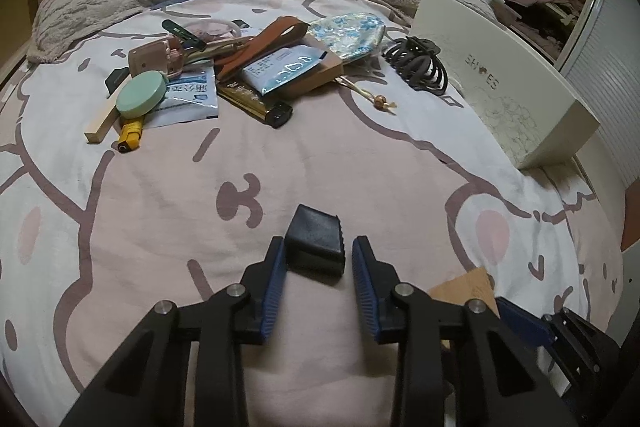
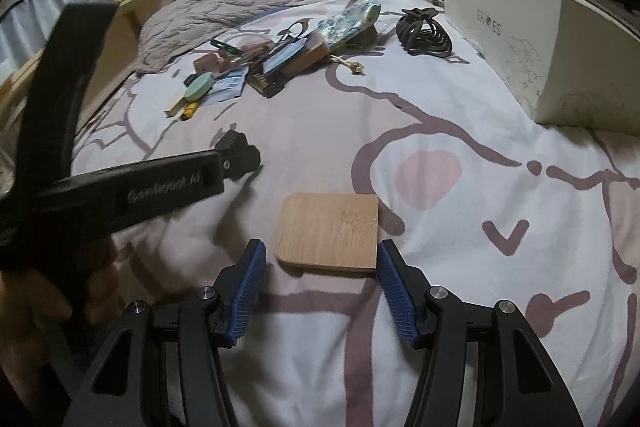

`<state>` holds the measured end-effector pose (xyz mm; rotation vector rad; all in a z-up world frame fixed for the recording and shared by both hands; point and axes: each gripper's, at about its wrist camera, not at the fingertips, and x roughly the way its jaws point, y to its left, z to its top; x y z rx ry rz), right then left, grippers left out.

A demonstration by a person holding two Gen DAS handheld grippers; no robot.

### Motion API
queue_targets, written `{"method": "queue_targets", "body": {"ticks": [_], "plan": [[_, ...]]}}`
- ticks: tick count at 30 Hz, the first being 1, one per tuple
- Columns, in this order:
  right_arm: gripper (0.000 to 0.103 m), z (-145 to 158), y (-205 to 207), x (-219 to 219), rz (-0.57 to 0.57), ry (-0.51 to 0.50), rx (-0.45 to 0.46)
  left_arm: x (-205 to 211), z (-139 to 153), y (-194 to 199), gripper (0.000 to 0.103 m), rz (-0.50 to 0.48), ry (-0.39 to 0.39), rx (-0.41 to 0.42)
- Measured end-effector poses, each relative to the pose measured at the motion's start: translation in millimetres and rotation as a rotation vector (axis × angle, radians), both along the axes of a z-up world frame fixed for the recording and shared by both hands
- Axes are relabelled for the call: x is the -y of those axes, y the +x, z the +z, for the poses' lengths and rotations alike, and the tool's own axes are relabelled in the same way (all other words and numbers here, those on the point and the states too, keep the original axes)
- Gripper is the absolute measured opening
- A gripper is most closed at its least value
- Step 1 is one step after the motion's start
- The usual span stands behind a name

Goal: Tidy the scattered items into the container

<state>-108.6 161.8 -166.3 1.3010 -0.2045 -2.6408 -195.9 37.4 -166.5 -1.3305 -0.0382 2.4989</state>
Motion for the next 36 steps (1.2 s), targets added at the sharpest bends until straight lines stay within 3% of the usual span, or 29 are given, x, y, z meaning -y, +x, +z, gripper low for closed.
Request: {"method": "queue_targets", "body": {"ticks": [8,19,36], "plan": [[0.058,-2.5,-10.7,15.0,0.018,0.133,-0.024,2.0,-0.1,1.0,0.029,-0.002,0.018,0.006],[0.056,11.0,-13.4,-1.2,0.028,0.200,-0.077,4.6,8.6,3.5,0.029,0.024,0.026,-0.022],[0.056,53.3,-21.0,-62.6,0.003,0.197,-0.158,-4.3,30.0,10.5,0.029,0.003,0.040,-0.100]]}}
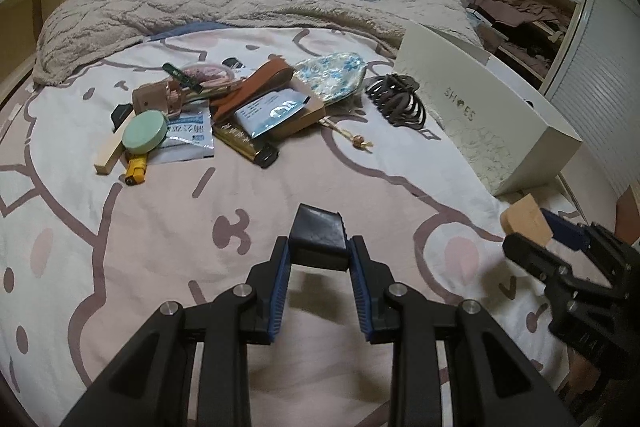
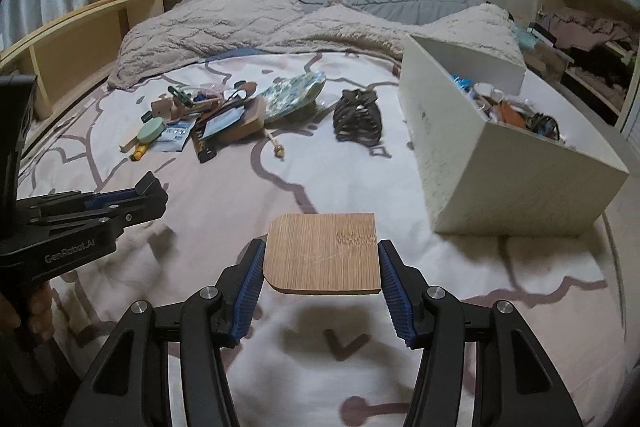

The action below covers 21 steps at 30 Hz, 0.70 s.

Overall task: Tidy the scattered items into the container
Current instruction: 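Carry the black cube with the left tool while the right tool carries the coaster to the box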

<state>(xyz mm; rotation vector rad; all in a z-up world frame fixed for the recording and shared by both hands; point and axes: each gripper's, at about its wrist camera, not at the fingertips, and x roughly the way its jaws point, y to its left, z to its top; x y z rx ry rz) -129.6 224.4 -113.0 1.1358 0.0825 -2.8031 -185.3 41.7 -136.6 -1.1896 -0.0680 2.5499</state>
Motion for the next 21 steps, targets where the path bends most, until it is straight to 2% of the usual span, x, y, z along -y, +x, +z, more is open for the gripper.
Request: {"method": "queue_targets", "body": {"ticks": [11,17,21], "plan": [[0.056,34.6,-7.2,-37.6,0.009,-0.012,-0.078,-21.8,18.2,-4.1,0.029,-0.018,-0.030,-0.056],[0.056,48.2,-8.0,-64.5,-0.026,-0.016,-0.130,-38.4,24.0,-12.1,0.029,-0.045,-0.035,-0.066],[0.056,55.8,-6.4,-88.0,-0.066,-0.019,-0.158,-50.9,31.7,-16.1,0.029,-0.080,-0.007,-0.083]]}}
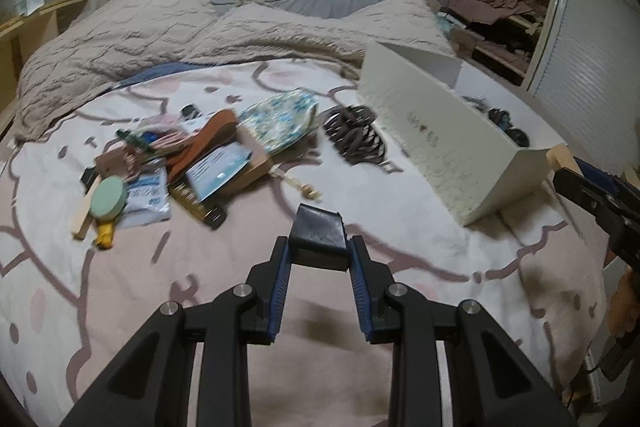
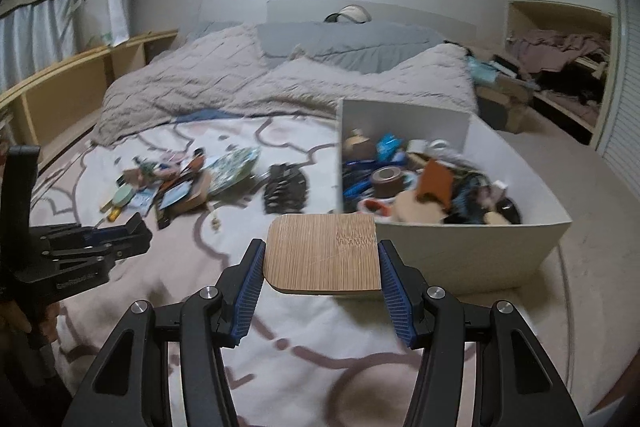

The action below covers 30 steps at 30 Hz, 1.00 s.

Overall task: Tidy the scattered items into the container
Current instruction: 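Carry the black cube with the left tool while the right tool carries the coaster to the box, then lower both tools into the white box and open them to release cube and coaster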

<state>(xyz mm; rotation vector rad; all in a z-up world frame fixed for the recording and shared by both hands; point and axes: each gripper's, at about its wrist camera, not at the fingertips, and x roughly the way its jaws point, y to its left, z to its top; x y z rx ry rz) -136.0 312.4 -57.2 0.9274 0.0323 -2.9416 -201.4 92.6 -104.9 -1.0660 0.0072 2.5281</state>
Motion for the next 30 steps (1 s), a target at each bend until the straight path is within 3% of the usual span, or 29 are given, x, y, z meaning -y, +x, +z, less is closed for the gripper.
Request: {"method": "queue_targets", "body": {"ticks": [7,13,21,30], "plan": [[0.056,13.3,-4.0,-49.6,-0.083,-0.019,-0.023,-34.4,23.2,-9.3,0.029,-0.051,0.015,-0.034],[0.056,22.5,-24.2,-88.9,-0.130,-0.057,0.015,-71.5,44.8,-18.8,0.029,-0.112,0.023,-0.069],[0.056,28.1,-54.6,-121.0,-0.158,-0.062,0.034,-120.0,64.6,-32.0,0.029,-0.184,0.041,-0.092],[0.056,42.2,-96.0,-140.1,-0.154,-0.069,0.013,-160.7,67.5,-51.2,0.029,-0.231,0.046,-0.080]]}}
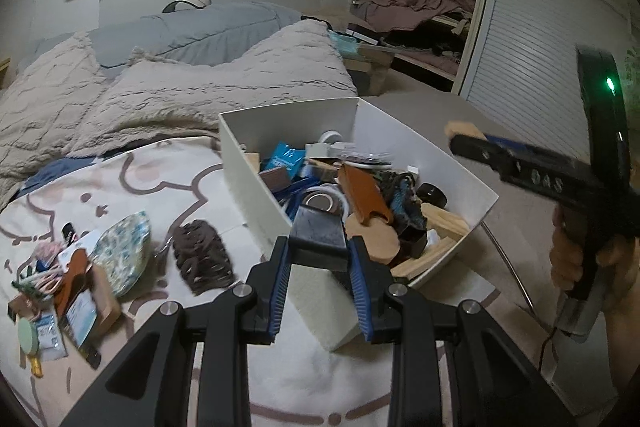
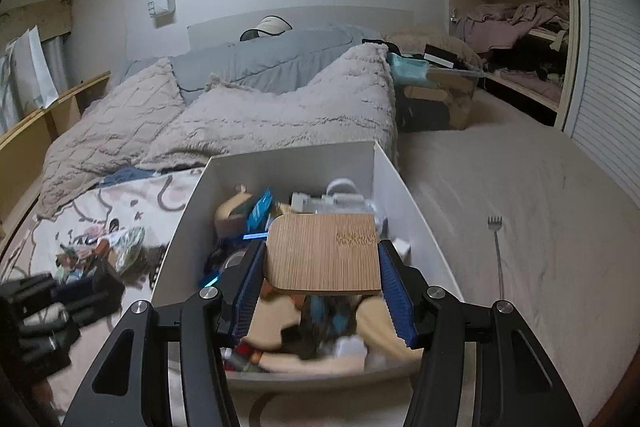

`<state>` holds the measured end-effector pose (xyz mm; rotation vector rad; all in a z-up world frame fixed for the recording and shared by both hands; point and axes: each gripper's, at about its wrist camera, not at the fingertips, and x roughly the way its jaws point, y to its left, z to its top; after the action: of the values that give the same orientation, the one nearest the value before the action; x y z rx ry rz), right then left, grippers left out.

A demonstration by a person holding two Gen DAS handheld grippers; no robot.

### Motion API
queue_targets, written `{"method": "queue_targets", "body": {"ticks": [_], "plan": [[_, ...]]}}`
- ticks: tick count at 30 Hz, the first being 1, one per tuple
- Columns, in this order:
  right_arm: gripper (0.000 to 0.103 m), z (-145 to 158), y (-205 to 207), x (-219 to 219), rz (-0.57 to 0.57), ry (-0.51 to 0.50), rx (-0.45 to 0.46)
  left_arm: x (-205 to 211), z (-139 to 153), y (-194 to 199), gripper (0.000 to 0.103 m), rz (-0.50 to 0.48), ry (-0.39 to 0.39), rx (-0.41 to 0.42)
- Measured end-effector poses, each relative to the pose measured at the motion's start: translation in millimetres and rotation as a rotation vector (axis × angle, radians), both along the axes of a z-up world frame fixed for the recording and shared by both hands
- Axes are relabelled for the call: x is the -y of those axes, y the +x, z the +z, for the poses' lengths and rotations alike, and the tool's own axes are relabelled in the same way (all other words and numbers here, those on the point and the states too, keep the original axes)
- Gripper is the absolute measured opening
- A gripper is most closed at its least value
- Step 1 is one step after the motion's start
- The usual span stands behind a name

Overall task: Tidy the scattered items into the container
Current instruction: 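Lower both tools into the white box and open them to release cube and coaster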

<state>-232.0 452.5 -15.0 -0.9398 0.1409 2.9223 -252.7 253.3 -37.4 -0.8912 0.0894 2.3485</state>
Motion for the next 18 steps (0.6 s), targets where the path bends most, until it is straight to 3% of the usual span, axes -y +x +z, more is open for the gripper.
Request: {"method": "queue_targets", "body": {"ticks": [8,18], "plan": [[0.056,2.2,-47.3,-12.8,-0.013,-0.020,0.052,-22.0,-5.8,-15.0,0.029,-0.027,0.009,0.017],[0.056,-17.1,-106.9,-16.3,-0.018,-0.009,0.196,-40.5,-13.7,-25.9,0.029,-0.056,0.015,0.038]]}}
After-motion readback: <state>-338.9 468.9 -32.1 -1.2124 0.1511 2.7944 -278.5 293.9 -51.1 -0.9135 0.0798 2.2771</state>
